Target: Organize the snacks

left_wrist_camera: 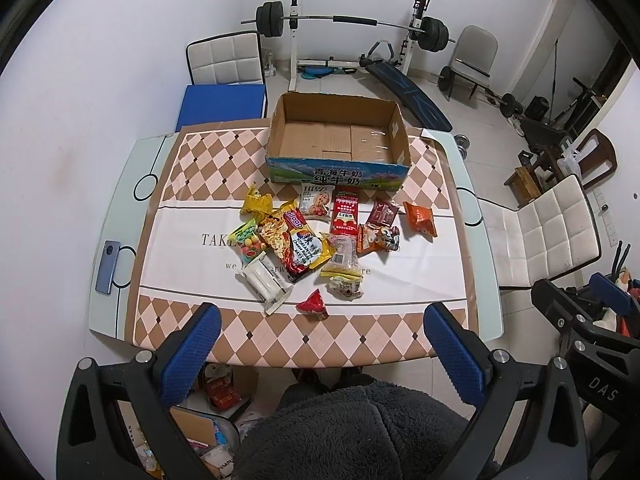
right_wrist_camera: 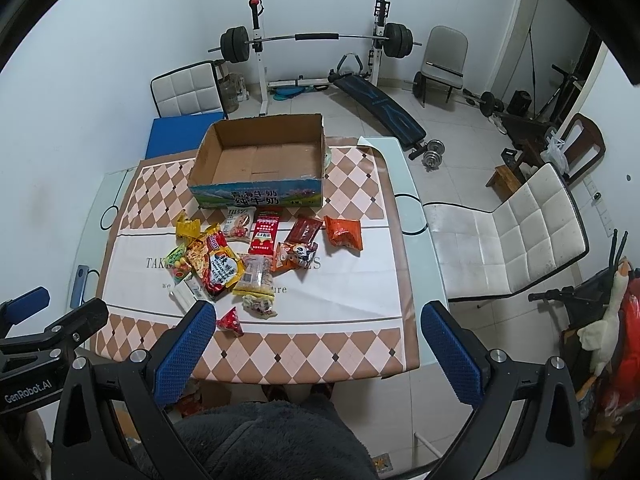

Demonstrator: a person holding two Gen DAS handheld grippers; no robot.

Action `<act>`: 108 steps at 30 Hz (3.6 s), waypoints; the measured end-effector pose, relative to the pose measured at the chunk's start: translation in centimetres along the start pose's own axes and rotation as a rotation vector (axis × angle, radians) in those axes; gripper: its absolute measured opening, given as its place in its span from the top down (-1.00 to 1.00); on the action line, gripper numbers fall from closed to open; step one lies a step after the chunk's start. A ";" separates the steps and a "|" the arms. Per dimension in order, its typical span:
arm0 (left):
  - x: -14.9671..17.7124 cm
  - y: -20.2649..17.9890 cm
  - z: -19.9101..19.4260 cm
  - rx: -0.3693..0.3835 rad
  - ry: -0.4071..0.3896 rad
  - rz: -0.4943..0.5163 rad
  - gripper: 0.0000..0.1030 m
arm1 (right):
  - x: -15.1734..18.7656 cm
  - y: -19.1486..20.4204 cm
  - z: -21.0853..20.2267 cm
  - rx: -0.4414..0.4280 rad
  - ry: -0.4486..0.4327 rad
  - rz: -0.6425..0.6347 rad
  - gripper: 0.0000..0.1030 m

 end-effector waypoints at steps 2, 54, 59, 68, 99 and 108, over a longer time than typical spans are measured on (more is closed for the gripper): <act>-0.1 -0.2 0.0 0.001 -0.001 -0.001 -1.00 | 0.0 0.0 -0.1 0.001 -0.001 0.001 -1.00; -1.8 -0.8 -1.6 0.014 -0.020 -0.005 -1.00 | -1.4 0.1 -1.5 -0.004 -0.021 0.004 -1.00; -3.8 0.3 0.2 -0.002 -0.015 -0.038 -1.00 | -2.6 0.4 0.2 -0.043 0.019 0.029 -1.00; -3.8 6.6 11.7 -0.081 0.157 -0.195 -1.00 | -2.5 1.9 12.0 -0.149 0.177 0.090 -1.00; -4.4 7.2 43.6 0.041 0.628 -0.481 -0.90 | 4.4 12.8 46.2 -0.425 0.604 0.382 -0.70; -3.1 5.3 42.0 -0.089 0.517 -0.060 -0.72 | 6.1 14.3 47.3 -0.372 0.613 0.310 -0.20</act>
Point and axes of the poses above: each gripper's, at about its wrist camera, not at the fingertips, and z roughly the way its jaws point, y to its left, x to its underside, the point moved 7 cm from there along z, roughly the way its jaws point, and after that the axes turned 6 degrees about -z, right-handed, at the moved point
